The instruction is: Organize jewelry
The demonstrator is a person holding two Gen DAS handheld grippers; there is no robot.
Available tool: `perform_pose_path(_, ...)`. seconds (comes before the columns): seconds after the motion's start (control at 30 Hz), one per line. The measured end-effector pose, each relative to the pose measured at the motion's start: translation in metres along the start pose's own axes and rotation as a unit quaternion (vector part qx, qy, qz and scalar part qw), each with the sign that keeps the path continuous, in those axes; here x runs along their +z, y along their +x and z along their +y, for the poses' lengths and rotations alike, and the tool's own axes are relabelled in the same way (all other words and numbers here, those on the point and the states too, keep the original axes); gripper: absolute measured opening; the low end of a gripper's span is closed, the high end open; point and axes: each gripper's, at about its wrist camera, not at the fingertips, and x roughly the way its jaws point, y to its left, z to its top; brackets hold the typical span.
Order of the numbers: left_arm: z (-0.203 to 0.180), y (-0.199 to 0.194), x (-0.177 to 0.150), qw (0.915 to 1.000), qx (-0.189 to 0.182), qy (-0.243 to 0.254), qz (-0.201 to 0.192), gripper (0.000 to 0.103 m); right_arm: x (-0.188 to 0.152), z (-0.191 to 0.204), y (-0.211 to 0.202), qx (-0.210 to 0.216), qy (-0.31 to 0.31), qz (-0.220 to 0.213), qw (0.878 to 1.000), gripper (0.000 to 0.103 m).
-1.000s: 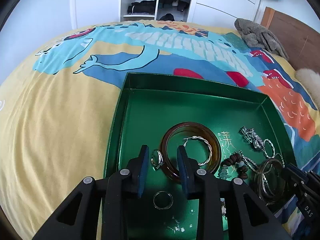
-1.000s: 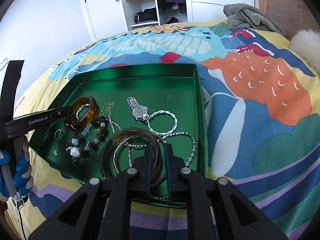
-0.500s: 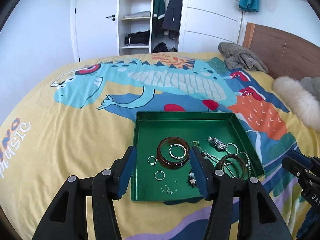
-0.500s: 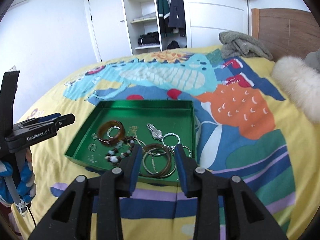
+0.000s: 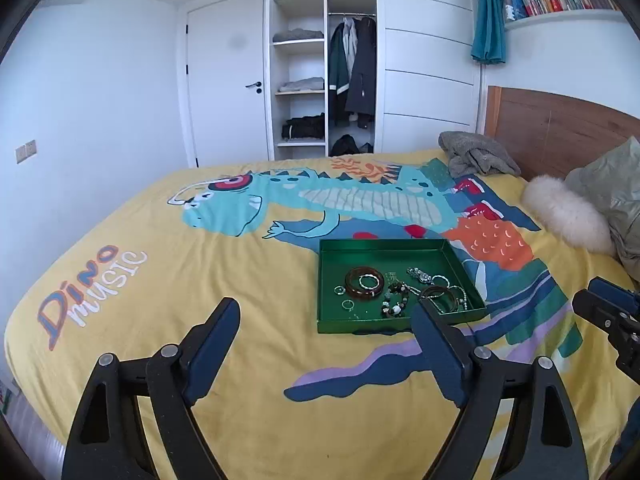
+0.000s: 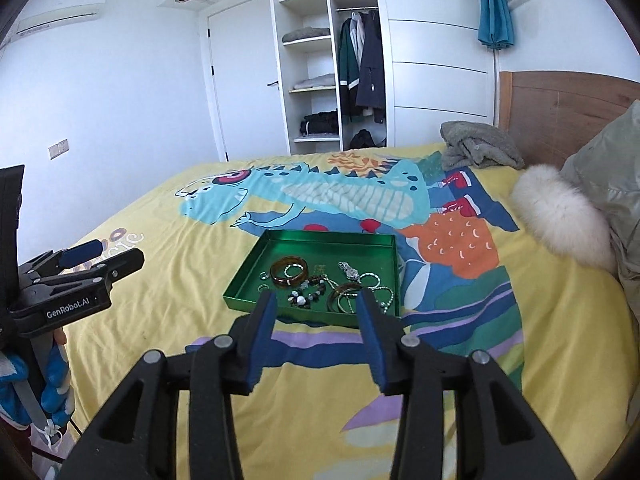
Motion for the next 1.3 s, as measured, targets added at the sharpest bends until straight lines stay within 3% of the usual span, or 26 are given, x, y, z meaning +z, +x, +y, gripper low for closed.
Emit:
perform_pose_path(0.27,0.008,-0.085,-0.037,0.9987,0.022,0.026,-0.039,0.094,-0.029,0.03,-0.064,0.006,-0.014,-0.019,1.0,0.043)
perform_pose_path(0.57,0.007,-0.142,-0.074,0.9968,0.026,0.042,-0.064,0.099,-0.059,0.056,-0.108,0.008,-0.03,-0.035,0.999,0.045)
perform_pose_path(1.3,0.002,-0.202,-0.114,0.993,0.058,0.049,-0.091,0.103,-0.108,0.063,-0.156,0.005,-0.018,-0.052,0.998,0.053)
